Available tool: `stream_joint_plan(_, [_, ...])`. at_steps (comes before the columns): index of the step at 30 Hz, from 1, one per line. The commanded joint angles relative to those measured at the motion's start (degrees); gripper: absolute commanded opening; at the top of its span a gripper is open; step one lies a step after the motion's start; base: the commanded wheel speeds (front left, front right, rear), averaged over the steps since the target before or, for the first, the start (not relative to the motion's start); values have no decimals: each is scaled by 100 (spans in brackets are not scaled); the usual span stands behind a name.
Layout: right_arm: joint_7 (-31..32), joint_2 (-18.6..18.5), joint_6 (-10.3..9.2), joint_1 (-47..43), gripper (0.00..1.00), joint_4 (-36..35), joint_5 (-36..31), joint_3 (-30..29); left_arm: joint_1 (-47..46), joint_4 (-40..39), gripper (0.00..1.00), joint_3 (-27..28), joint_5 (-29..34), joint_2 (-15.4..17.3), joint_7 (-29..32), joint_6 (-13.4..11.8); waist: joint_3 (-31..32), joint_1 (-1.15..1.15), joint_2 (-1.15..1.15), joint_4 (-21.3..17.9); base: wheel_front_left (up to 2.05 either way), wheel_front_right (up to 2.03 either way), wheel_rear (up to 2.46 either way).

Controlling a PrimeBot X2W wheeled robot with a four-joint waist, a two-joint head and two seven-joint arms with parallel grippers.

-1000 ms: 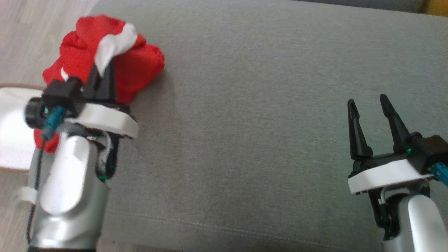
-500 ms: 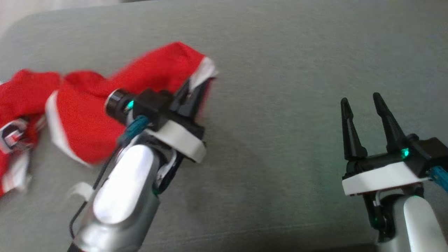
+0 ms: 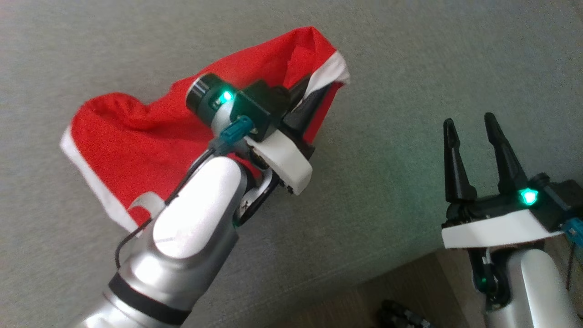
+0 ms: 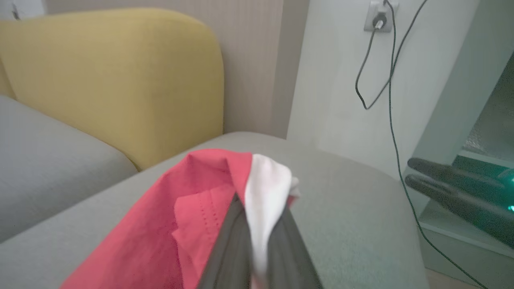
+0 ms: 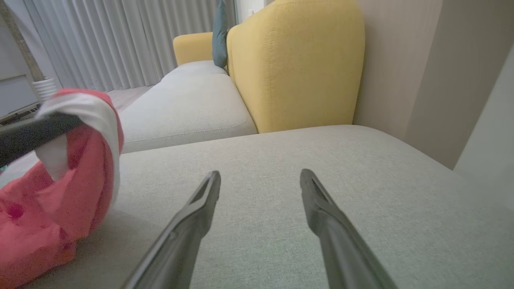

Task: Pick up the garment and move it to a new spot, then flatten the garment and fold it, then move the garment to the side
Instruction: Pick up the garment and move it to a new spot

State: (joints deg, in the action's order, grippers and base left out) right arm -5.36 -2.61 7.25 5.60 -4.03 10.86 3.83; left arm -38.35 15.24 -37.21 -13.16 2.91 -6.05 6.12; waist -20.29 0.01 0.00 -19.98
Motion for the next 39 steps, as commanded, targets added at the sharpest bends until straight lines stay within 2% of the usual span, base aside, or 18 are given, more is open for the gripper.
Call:
stream_joint_plan(1, [-130,-27,24,241,100,-142,55,165,-202,31,0,63,-72,8,69,20,-336,-1,0,-309,0,0,0])
stream_joint_plan(4, [-251,-27,24,276,100,-72,98,181,-170,427,0,-35,-123,7,165,28,-392,-1,0,-312,0,0,0])
stream_joint_plan(5, [-286,-27,24,281,100,-46,106,176,-167,525,31,-59,-121,8,149,30,-396,-1,0,-289,0,0,0])
stream_joint_plan(6, [-312,-27,24,285,100,-18,111,167,-154,619,91,-99,-120,10,152,34,-393,-1,0,-249,0,0,0])
stream_joint_plan(7, [-332,-27,24,288,100,16,111,146,-146,677,100,-152,-119,9,123,42,-380,-1,0,-194,0,0,0])
stream_joint_plan(12, [-324,-27,24,327,100,195,0,92,18,662,100,-344,-109,21,-232,40,-138,-1,0,189,0,0,0])
stream_joint_plan(18, [-226,-27,24,317,100,283,-148,28,390,365,100,-172,-147,182,-602,-240,208,-1,0,690,0,0,0])
stream_joint_plan(29, [92,-27,24,227,100,236,-431,-120,1195,-59,100,1105,-627,756,-880,-1010,740,-1,0,1726,0,0,0])
stream_joint_plan(35, [271,-27,24,117,100,222,-538,-160,1749,-254,100,1922,-827,1045,-893,-1214,992,-1,0,2009,0,0,0])
stream_joint_plan(39, [353,-27,24,-3,100,211,-584,-192,2170,-337,100,2276,-868,1220,-894,-1221,1144,-1,0,2098,0,0,0])
